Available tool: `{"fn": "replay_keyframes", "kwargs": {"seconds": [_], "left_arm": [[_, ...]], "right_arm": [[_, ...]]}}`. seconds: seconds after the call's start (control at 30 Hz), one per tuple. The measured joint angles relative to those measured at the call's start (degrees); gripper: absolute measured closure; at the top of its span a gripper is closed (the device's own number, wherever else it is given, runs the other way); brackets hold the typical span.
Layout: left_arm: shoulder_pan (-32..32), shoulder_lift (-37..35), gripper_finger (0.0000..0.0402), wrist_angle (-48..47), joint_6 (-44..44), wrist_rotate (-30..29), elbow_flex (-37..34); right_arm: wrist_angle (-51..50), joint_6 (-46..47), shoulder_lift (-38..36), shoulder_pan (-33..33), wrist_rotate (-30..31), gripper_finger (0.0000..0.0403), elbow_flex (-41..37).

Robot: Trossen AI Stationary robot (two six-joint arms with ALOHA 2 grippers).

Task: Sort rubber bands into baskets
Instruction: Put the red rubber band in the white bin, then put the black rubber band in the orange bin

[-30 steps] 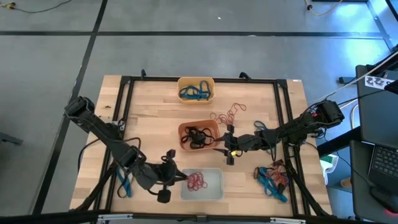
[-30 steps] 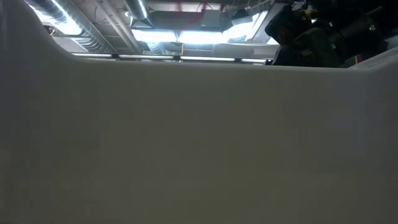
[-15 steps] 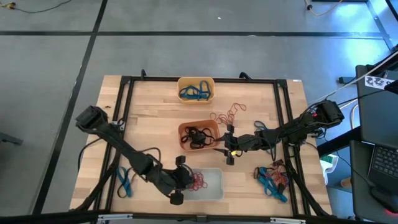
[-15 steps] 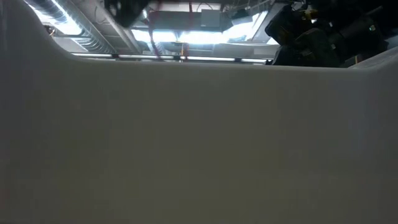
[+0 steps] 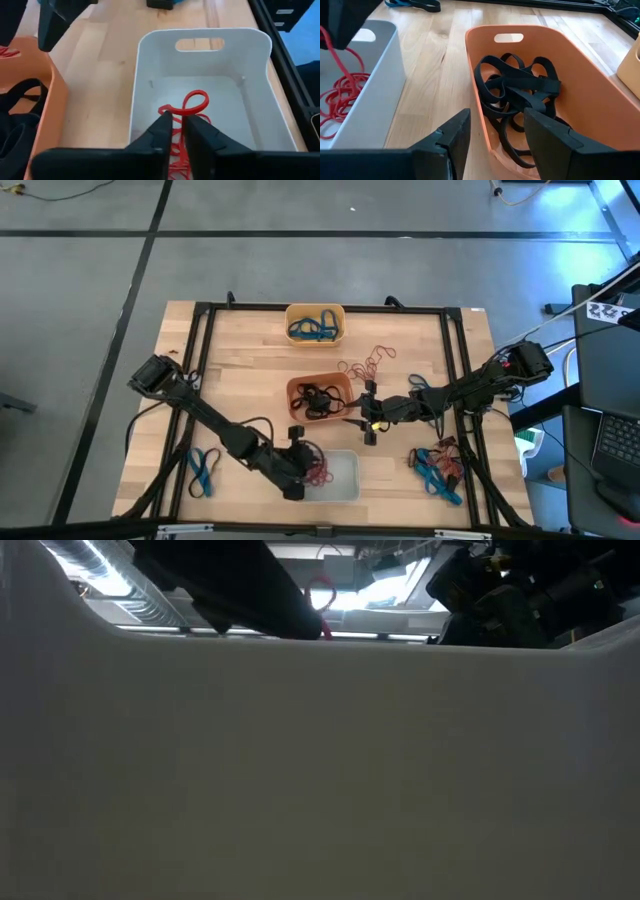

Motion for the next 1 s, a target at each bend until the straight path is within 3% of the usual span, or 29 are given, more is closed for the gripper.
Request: {"fn": "replay_keyframes", "kwargs": {"seconds": [0.2, 0.33, 0.77, 1.0], "left_arm": [[-0.18, -0.3, 0.0271, -1.28, -0.19, 0.17, 0.0], [-0.7, -3.15, 0.0236, -4.5, -0.6, 1.47, -0.02], [-3.24, -12.25, 0.0227, -27.29, -25.16, 12.3, 0.48], [-7.13, -14.05, 0.0227, -44.66, -43.49, 16.22, 0.48]], "right_arm": [[0.02, 0.0, 0.01, 0.0, -0.02, 0.0221, -0.01], [0.0, 0.0, 0.01, 0.0, -0.02, 0.0221, -0.01], [0.02, 0.0, 0.01, 0.0, -0.03, 0.0221, 0.0], [0.05, 0.0, 0.01, 0.0, -0.02, 0.0221, 0.0]]}}
